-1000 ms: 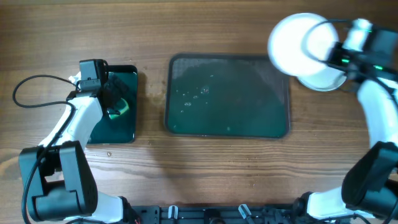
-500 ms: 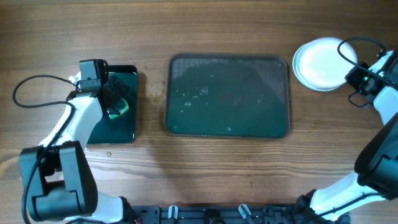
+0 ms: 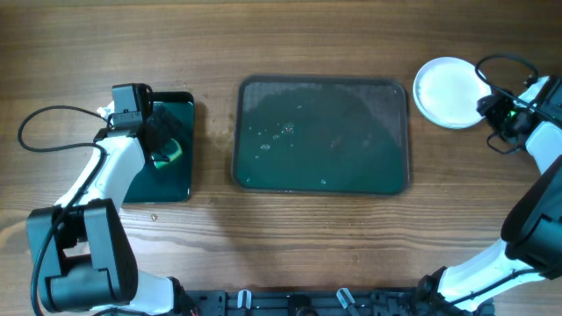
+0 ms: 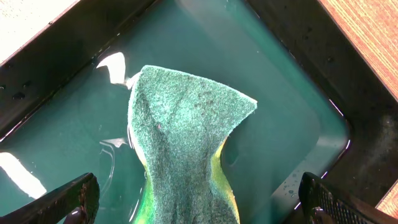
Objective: Clean dirty plates on tray and stack at the side
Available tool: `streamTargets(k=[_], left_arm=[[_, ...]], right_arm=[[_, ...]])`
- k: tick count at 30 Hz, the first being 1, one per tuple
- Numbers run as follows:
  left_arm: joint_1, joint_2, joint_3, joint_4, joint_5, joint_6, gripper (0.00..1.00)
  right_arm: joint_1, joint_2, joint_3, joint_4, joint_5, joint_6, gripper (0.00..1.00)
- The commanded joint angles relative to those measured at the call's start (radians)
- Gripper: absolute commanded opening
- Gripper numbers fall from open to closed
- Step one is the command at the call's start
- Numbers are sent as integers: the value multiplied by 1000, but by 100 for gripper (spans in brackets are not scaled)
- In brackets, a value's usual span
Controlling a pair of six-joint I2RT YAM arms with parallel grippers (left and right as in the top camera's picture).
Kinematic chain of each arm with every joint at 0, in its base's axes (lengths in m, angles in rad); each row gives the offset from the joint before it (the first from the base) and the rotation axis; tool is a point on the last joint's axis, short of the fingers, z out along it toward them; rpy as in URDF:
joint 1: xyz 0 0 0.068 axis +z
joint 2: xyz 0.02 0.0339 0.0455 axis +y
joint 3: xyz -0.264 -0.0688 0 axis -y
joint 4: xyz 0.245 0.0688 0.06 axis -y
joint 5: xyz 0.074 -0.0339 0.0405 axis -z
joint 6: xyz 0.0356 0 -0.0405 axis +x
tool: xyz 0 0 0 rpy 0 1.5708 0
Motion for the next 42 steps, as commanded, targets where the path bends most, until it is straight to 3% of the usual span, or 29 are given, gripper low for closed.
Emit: streamTargets(k=[1, 9, 12, 17, 42], left_arm=[[2, -18, -4, 3, -13, 2, 100], [2, -18, -4, 3, -13, 2, 100], [2, -18, -4, 3, -13, 1, 100], [2, -18, -4, 3, -13, 2, 100], [2, -18, -4, 3, -13, 1, 100]], right_arm=[[6, -157, -2, -61, -38, 31, 100], [145, -478, -47, -220, 14, 0, 100], [265, -628, -61, -250, 120, 92, 100], [404, -743, -61, -359, 93, 111, 100], [435, -704, -77, -432, 143, 98, 100]])
